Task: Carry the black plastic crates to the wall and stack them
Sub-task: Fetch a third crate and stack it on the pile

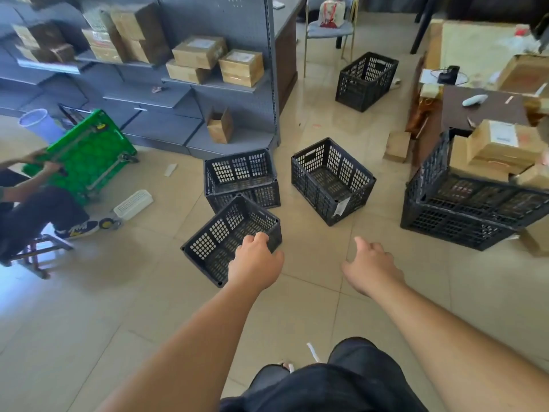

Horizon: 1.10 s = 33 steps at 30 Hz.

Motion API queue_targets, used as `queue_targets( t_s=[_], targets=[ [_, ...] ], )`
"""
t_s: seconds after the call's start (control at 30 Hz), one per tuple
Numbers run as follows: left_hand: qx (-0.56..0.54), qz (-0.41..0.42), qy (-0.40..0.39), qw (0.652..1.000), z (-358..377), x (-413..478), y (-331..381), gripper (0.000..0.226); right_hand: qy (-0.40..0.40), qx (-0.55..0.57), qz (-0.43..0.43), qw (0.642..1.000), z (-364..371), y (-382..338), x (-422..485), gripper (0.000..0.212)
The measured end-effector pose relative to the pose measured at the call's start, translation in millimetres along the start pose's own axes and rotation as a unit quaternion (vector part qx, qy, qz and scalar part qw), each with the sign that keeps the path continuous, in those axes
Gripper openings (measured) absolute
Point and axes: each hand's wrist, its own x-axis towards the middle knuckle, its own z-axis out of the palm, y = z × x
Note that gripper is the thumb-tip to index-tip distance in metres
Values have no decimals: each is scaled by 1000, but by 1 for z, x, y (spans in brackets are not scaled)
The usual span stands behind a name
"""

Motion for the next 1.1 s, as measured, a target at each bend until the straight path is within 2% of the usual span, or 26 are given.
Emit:
queue_targets(
  t_s=[0.2, 0.47, 0.77, 1.1],
  targets=[
    [-17, -33, 12, 999, -16, 93, 26, 61, -13, -18, -36, 999, -30, -43, 107, 62],
    [-67, -132, 60, 987, -52, 172, 42, 60, -70, -100, -156, 980, -68, -132, 219, 64],
    [-137, -292, 60, 945, -58, 205, -29, 60, -131, -175, -254, 942, -49, -254, 273, 62],
    [-185, -334, 35, 923, -72, 280, -123, 57, -170, -133, -209, 954, 18, -383, 323, 62]
  ],
)
